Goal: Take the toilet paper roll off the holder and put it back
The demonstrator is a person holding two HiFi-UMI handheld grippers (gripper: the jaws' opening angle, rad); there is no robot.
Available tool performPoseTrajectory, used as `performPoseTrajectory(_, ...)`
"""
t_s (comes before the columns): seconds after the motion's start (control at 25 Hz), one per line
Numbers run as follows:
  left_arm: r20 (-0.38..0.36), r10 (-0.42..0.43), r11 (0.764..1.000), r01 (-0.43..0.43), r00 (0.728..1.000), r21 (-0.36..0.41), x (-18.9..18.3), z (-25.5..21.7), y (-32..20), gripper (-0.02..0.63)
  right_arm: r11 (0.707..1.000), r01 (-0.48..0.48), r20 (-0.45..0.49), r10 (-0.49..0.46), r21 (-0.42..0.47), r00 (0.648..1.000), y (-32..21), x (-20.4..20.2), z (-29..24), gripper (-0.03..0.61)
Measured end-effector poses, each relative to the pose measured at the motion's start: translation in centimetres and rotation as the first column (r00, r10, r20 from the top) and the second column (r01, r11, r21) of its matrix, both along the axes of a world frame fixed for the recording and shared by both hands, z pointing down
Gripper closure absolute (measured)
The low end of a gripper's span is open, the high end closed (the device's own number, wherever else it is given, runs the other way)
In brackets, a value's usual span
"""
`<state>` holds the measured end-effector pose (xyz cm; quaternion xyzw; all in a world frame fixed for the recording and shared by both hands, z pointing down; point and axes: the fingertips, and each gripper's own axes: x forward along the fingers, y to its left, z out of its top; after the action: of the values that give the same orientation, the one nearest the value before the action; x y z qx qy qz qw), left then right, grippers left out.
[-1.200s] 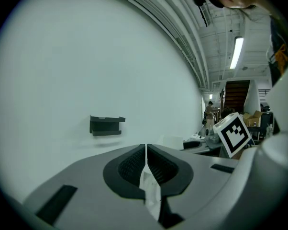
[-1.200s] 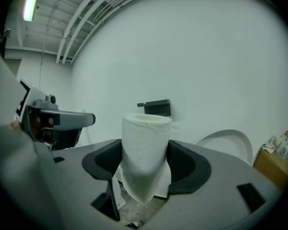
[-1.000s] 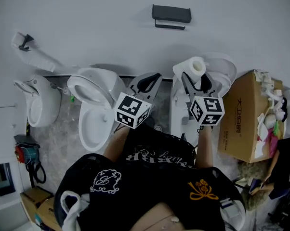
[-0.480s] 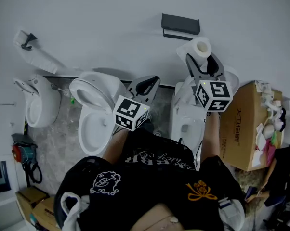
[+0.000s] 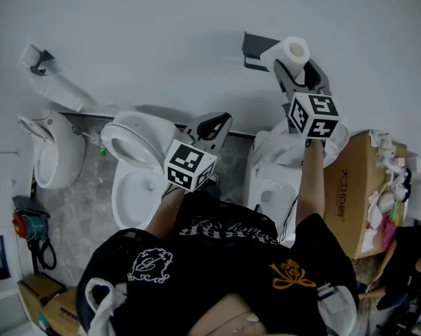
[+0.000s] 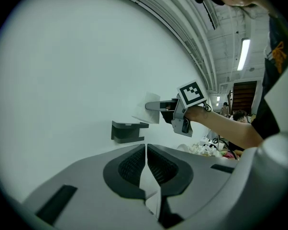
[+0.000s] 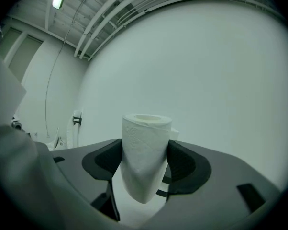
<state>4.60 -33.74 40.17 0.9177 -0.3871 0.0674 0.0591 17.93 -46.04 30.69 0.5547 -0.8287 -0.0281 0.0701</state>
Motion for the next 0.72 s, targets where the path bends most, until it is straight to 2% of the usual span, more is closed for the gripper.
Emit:
performPoseTrajectory(0.52,-0.010,0.003,1.000,-0.003,1.000,0.012,-1.4,-0.3,-4.1,0.588,0.995,-0.060,-0.059,0.056,-0.077,0.997,-9.2,0.3,1.8,0.276)
performPoseTrajectory(0.72,-0.012,-0.004,1.000,0.004,1.000,0.009,-2.7,-0.2,-5.4,0.588,0.990,-0.078,-0.017,0.076,-0.114,0.997,-11.1,0.0,3.2,0.276)
